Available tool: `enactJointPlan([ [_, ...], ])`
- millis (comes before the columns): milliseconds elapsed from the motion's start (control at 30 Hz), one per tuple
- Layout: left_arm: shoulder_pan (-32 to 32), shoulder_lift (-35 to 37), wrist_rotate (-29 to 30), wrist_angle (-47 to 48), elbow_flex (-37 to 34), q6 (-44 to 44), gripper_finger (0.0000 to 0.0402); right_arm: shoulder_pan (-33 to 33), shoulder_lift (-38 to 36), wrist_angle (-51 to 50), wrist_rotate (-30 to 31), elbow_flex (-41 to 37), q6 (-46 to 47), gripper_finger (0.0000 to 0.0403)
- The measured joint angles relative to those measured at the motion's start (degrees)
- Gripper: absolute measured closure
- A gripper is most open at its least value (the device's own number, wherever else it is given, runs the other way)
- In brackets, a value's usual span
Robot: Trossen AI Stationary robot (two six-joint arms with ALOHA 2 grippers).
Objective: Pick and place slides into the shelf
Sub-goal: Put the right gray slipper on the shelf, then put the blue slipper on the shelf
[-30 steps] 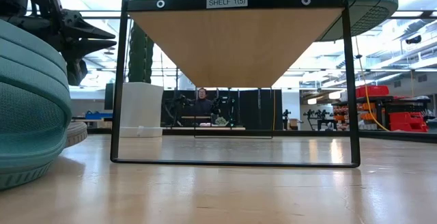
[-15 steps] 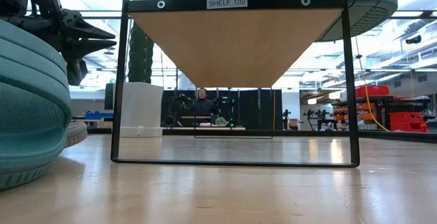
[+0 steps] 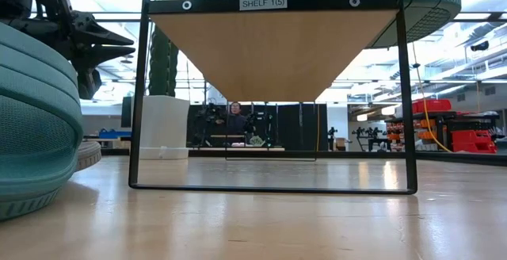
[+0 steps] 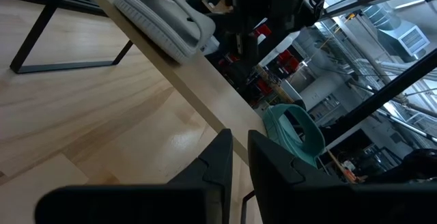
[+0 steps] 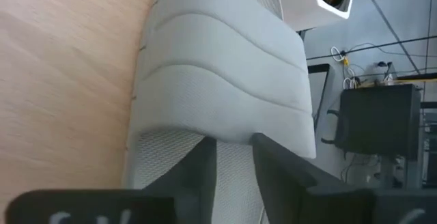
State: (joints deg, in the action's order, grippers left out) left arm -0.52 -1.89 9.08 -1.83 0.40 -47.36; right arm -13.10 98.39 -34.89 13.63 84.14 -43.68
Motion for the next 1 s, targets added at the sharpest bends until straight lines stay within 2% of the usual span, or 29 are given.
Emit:
enactJointPlan([
  [300,-0.01,0.0,0.01,0.0,0.0,-0.01,0.0349,-0.27,0.02,0.3,3.25,0.0,-0.2,0.0263],
  [733,0.0,0.0,0.01,0.0,0.0,-0.01,0.0349,-1.42,0.1,3.74,3.63,0.0,0.15,0.0272],
  [1000,0.0,0.0,0.02,0.0,0.0,-0.01,0.0349,-3.03,0.1,3.72,6.35,0.0,3.77,0.0272],
])
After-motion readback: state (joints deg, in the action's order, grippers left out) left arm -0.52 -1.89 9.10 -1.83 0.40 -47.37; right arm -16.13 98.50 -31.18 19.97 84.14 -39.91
